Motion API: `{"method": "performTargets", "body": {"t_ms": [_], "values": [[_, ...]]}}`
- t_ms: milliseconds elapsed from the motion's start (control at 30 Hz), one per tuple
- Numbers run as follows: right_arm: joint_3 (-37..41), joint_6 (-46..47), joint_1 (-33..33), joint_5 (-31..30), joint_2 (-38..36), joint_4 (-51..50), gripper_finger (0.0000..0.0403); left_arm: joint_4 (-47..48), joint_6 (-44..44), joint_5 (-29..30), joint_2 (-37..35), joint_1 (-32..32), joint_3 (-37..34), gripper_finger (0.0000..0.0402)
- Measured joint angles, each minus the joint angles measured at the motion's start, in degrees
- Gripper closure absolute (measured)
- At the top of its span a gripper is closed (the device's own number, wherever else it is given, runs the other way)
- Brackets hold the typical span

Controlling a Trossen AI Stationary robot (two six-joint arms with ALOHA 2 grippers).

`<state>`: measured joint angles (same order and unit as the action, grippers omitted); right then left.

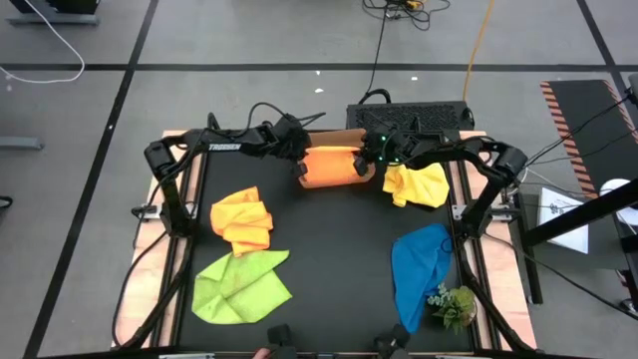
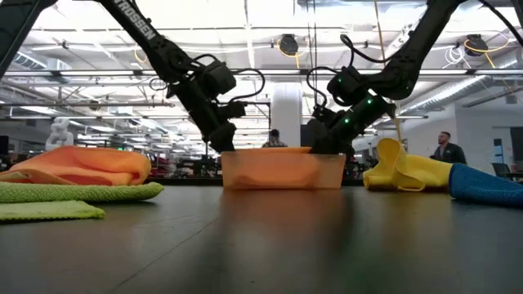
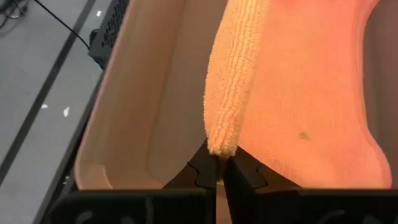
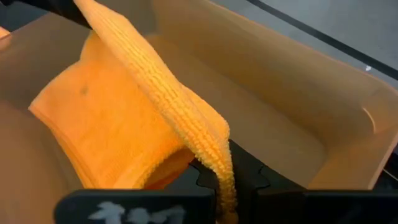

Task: Fold microfiber towels
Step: Put the right orange microfiber towel into the orange bin, then adjust the orange bin

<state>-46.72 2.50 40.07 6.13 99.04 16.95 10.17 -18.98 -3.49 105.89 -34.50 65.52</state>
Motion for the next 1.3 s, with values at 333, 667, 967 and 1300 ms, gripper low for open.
{"method": "performTargets", "body": {"t_ms": [333, 667, 967, 1300], "values": [[0.3, -1.2, 0.0, -0.5, -3.6, -1.8, 0.0314, -1.6, 1.2, 0.0, 0.0, 0.0, 0.0, 0.0292], [0.3, -2.7, -1.2, -0.4, -14.7, -6.9, 0.0244, 0.6, 3.2, 5.1, -7.6, 0.6, 0.0, 0.0233], [0.5, -2.9, -6.3, -0.2, -24.2, -12.9, 0.0232, 0.0, 5.9, -1.8, -13.4, 9.1, -0.3, 0.0251], [13.8, -8.2, -17.7, -4.3, -29.9, 0.0, 0.0232, -5.3, 0.9, 6.9, -10.4, 23.9, -8.3, 0.0291]]}}
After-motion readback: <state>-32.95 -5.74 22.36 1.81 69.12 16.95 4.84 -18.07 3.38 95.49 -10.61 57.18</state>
